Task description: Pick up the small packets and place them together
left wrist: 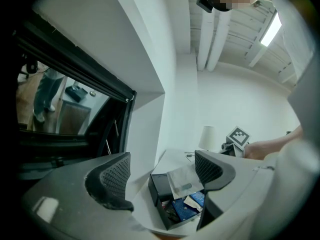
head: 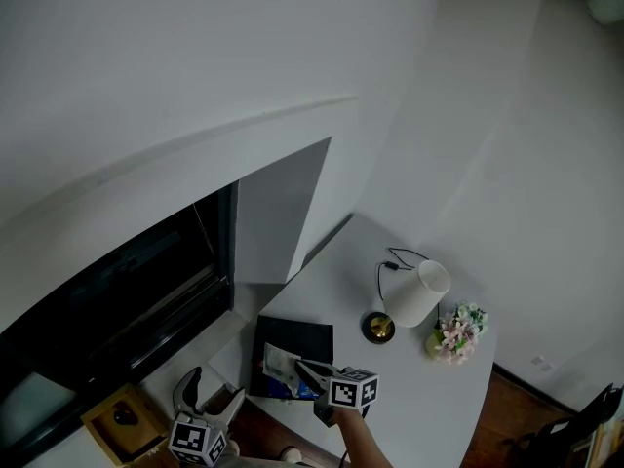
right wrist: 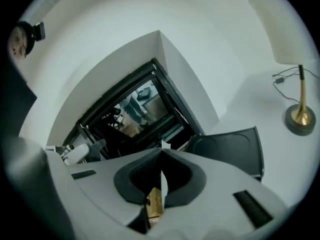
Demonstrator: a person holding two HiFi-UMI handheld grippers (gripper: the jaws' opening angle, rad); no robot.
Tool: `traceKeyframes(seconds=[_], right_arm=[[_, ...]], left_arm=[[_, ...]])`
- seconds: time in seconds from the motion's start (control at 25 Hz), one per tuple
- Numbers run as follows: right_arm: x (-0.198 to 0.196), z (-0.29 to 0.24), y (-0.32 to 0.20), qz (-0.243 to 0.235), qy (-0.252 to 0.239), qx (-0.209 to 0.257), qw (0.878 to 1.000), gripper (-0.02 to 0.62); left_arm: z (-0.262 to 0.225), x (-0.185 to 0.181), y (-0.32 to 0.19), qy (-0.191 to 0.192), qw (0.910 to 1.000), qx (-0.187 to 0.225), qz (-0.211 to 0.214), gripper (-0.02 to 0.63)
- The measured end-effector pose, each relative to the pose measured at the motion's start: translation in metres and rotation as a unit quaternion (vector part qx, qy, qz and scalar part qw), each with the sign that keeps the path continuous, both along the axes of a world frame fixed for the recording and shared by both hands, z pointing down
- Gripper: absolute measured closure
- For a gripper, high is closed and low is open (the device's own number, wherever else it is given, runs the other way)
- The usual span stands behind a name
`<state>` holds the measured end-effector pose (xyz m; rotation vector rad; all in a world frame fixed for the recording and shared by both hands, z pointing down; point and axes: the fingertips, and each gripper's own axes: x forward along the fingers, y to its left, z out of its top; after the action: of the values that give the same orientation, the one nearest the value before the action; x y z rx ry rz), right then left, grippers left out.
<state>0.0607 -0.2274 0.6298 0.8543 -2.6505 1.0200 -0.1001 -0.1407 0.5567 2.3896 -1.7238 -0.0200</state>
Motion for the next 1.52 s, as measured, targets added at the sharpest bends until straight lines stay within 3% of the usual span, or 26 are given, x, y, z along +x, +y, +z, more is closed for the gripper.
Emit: traceKeyframes(seconds=[0.08,0.2,0.4,0.48,0.68,0.88,1.0,1.12,1.28,1.4,1.52], right_arm=[[-0.005,-0.01,-0.025,-0.001,-0.02,0.006,1.0,0.592],[-0.013,-0.002,-0.065,0.004,-0.009,-0.003,1.0,0.592],[-0.011,0.051,-0.113,0.053,0.007,-0.086,0.995,0.592],[-0.001,0.075,-0.125,0.076,0.038,-0.103,0.991,0.592],[0.014,0.123,-0.131,0.089,0.187,-0.089,0.974,0.594],[0.017,0.128,-0.143,0.138,0.245,-0.071,0.957,0.548],[0.021,0.098,-0.147,0.164,0.207,-0.019,0.964,0.545],[0.024,0.065,-0.14,0.157,0.162,0.027,0.974,0.543],[0.019,0.073,-0.118,0.12,0.139,0.025,0.983,0.543],[0.027,0.072,-0.109,0.135,0.124,0.036,0.982,0.543],[0.035,0.024,-0.094,0.149,0.058,0.115,0.98,0.521]], left_arm=[[0.0,0.0,-0.001,0.008,1.0,-0.002,0.0,0.215],[-0.003,0.003,0.0,0.009,1.0,0.0,0.003,0.215],[-0.005,0.001,0.002,0.005,1.0,-0.002,0.0,0.215],[-0.007,-0.001,0.003,0.006,1.0,0.0,-0.005,0.215],[-0.003,-0.009,0.011,0.013,0.9997,-0.015,-0.013,0.215],[-0.014,-0.011,0.006,0.025,0.9995,-0.002,-0.019,0.215],[-0.019,-0.011,0.001,0.027,0.9995,0.003,-0.014,0.215],[-0.022,-0.007,-0.005,0.025,0.9997,0.005,-0.004,0.215],[-0.021,0.008,-0.015,0.018,0.9996,0.005,0.021,0.215],[-0.023,0.023,-0.018,0.017,0.999,0.011,0.039,0.215],[-0.023,0.029,-0.017,0.009,0.9989,0.013,0.045,0.215]])
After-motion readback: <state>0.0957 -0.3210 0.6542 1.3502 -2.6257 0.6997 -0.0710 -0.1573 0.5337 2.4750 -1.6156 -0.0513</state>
